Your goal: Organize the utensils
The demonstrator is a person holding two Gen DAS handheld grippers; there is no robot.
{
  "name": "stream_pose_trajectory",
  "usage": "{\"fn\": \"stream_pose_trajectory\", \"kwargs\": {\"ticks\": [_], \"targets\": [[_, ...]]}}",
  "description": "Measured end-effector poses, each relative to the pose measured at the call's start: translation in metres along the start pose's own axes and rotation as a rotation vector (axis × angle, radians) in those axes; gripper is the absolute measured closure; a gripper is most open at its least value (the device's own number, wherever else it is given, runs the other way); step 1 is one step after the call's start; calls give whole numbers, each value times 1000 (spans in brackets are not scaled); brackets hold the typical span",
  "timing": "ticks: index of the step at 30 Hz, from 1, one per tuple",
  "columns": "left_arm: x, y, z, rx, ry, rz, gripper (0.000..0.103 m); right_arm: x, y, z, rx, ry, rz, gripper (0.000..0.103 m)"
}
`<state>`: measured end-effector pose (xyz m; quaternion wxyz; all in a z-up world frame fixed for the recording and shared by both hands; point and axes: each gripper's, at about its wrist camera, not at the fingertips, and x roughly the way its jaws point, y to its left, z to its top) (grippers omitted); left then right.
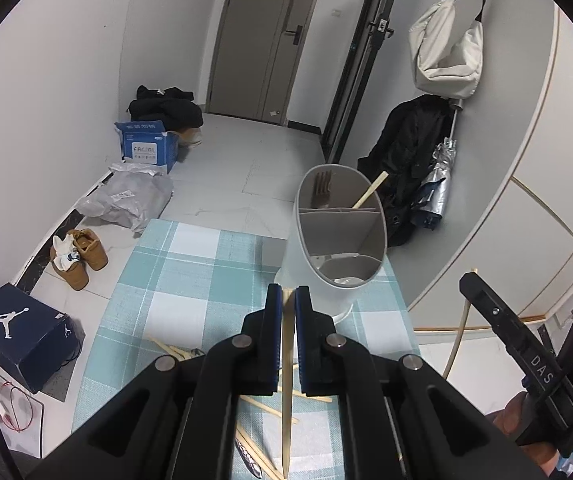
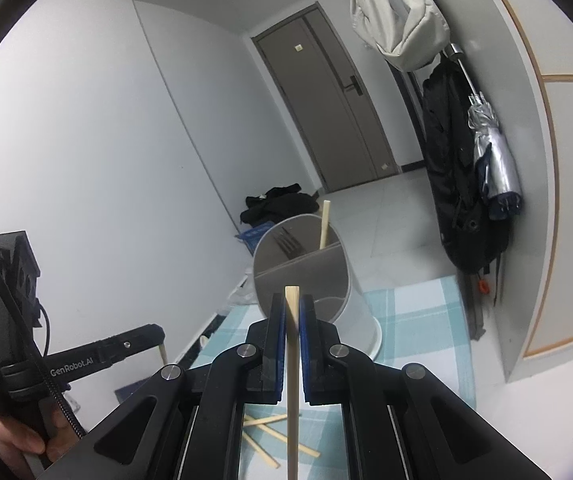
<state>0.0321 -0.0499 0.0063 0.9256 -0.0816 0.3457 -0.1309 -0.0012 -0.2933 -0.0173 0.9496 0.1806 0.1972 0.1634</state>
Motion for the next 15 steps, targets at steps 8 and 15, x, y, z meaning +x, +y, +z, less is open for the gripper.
{"fn": "stream_pose_trajectory", "kwargs": {"ticks": [8,15], "targets": [[-17,0,14,3,-22,-32,100,-18,17,17,-31,-64,-35,97],[-36,-6,37,30,-75,-72,100,-22,33,47,-72,-124,-36,97]]}}
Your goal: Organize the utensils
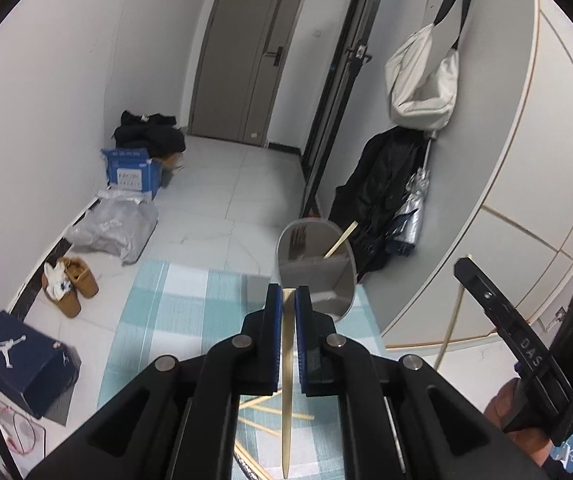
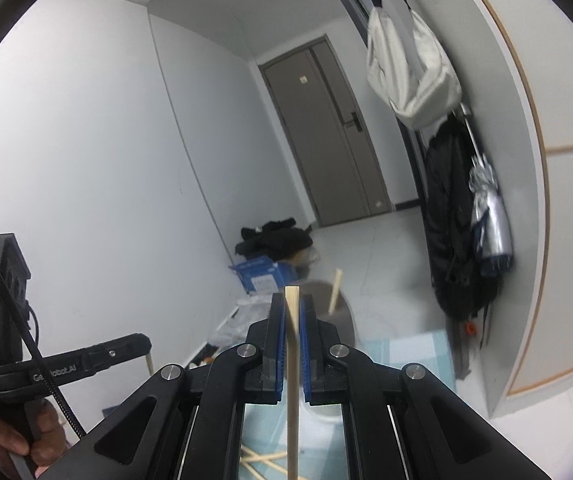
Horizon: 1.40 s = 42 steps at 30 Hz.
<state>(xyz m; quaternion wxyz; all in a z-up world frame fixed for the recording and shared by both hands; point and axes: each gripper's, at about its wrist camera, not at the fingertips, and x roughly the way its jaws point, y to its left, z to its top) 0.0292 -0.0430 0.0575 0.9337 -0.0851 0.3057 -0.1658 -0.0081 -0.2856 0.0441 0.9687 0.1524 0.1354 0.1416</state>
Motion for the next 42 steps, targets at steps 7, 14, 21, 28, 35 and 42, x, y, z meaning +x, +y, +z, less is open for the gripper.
{"fn": "stream_pose_trajectory", "kwargs": {"ticks": [7,14,21,28,35,42], "targets": [[-10,-11,34,21,-44,-58,100,5,9,35,-16,-64,20,97],[-7,-20,70,21,-82,-98,100,19,16,64,-61,-125,41,97],[2,-20,98,22,-134,-127,100,51,10,92,-53,-179,32,97],[28,-9,123,-25,-198,-123,100,93,-1,114,-66,-254,23,97],[68,1,120,-41,-206,-89,100,149,-17,108,-43,-241,-5,97],[93,3,117,41,-192,-101,100,176,-24,92,-55,-233,-19,97]]}}
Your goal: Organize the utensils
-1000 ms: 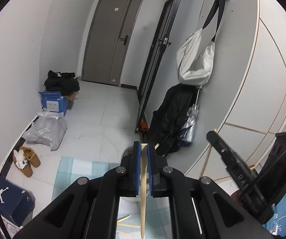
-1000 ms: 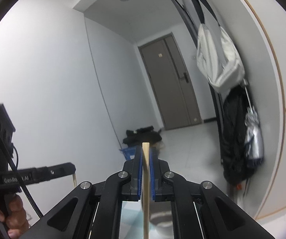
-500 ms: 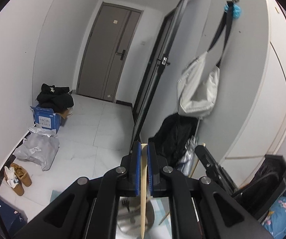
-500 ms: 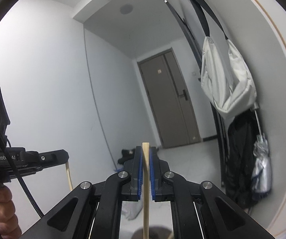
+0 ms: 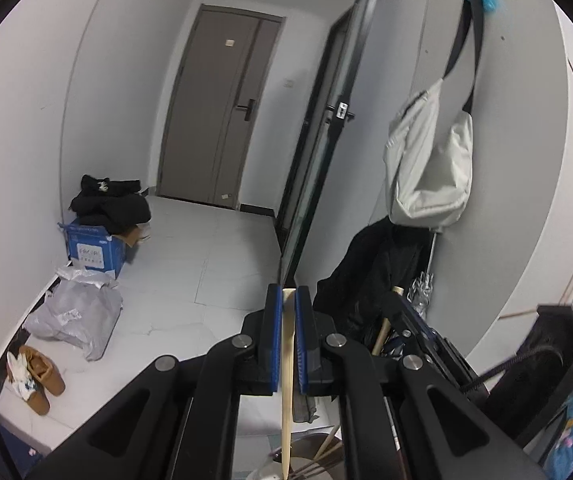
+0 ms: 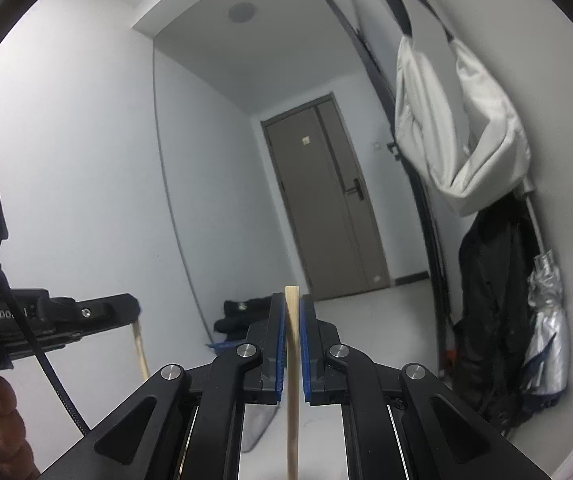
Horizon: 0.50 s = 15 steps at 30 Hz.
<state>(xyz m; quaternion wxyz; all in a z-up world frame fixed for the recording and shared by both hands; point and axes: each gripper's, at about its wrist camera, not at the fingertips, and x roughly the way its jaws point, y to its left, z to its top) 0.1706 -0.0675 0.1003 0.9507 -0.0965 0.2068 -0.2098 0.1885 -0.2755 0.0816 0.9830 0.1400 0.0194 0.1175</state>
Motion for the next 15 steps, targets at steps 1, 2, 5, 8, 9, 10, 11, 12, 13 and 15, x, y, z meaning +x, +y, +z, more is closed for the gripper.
{"fn": "stream_pose_trajectory", "kwargs": {"ticks": [1,2,5,8,9,10,11,12,13,15], "targets": [[1,1,-2,8,-4,-7,100,3,-1,-3,5,8,5,97],[1,1,-3,19,-8,-12,100,5,-1,-5,-1,9,3,97],[2,5,-4,35,-24,-39,100,10,-2,-13,-12,15,3,97],[0,5,-9,62,-40,-18,100,12,-5,-21,-9,39,-3,97],[2,4,-10,68,-36,-17,100,11,-5,-24,-7,48,-4,97],[0,5,-13,67,-32,-18,100,9,-5,-25,-7,52,-5,97],[0,6,-14,64,-30,-20,100,7,-5,-26,-7,54,-2,97],[-1,7,-15,62,-24,-23,100,4,-5,-27,-9,58,-1,97],[-2,8,-17,59,-23,-19,100,1,-4,-28,-14,60,-1,97],[-5,9,-19,53,-12,-13,100,-5,-4,-29,-21,67,8,97]]}}
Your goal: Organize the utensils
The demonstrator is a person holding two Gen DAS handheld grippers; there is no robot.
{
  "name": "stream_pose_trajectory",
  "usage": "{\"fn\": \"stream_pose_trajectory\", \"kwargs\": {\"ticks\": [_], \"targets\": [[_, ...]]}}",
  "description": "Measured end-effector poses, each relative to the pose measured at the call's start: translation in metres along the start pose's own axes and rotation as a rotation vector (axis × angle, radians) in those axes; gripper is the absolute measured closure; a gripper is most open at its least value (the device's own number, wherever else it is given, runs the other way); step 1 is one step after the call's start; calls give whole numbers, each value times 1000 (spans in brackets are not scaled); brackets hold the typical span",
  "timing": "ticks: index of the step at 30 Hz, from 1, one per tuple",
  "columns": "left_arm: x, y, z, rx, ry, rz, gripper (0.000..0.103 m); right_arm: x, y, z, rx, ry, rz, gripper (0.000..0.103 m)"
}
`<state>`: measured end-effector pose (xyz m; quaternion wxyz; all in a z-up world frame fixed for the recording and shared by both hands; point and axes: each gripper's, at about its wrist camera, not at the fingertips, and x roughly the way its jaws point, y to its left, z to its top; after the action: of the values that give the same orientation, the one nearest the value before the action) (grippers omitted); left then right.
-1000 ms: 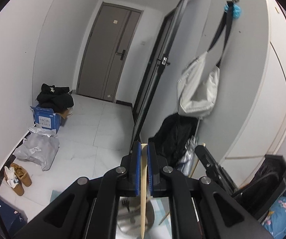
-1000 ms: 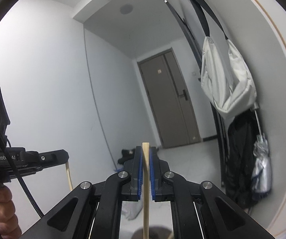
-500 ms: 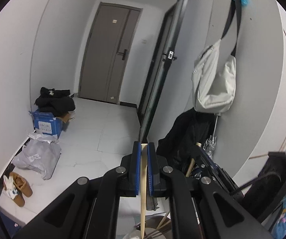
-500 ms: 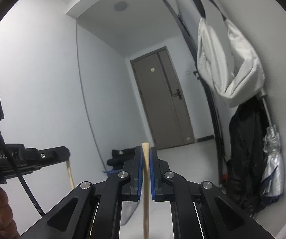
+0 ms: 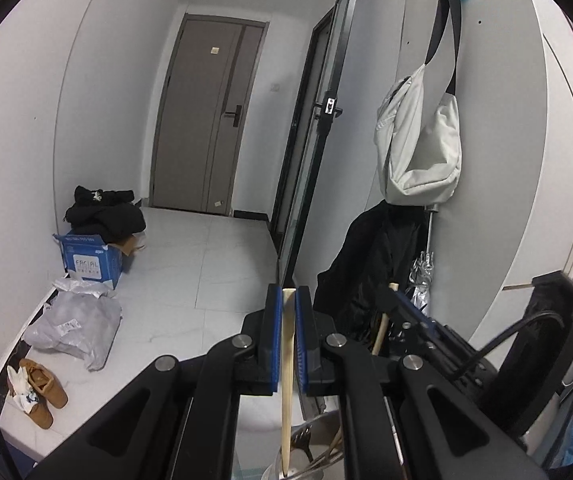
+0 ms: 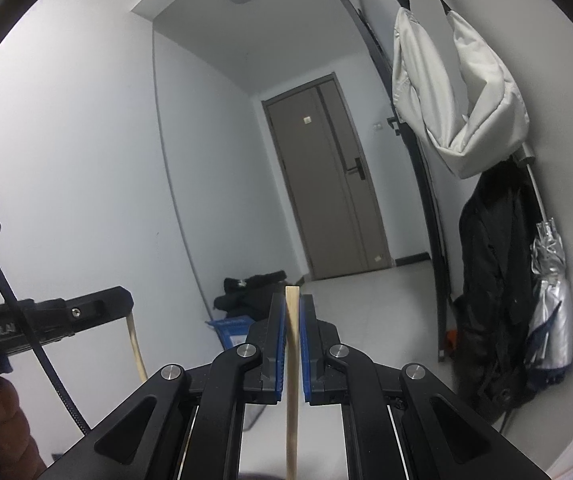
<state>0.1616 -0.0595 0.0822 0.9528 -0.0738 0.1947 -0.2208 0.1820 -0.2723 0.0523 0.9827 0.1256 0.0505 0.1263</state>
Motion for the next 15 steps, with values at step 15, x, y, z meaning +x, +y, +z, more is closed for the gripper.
{"fn": "stream_pose_trajectory", "kwargs": {"ticks": [15], "targets": [[-6,-13,-19,-9,94,-34,100,-21,8,-29,-24,227,118,97]]}}
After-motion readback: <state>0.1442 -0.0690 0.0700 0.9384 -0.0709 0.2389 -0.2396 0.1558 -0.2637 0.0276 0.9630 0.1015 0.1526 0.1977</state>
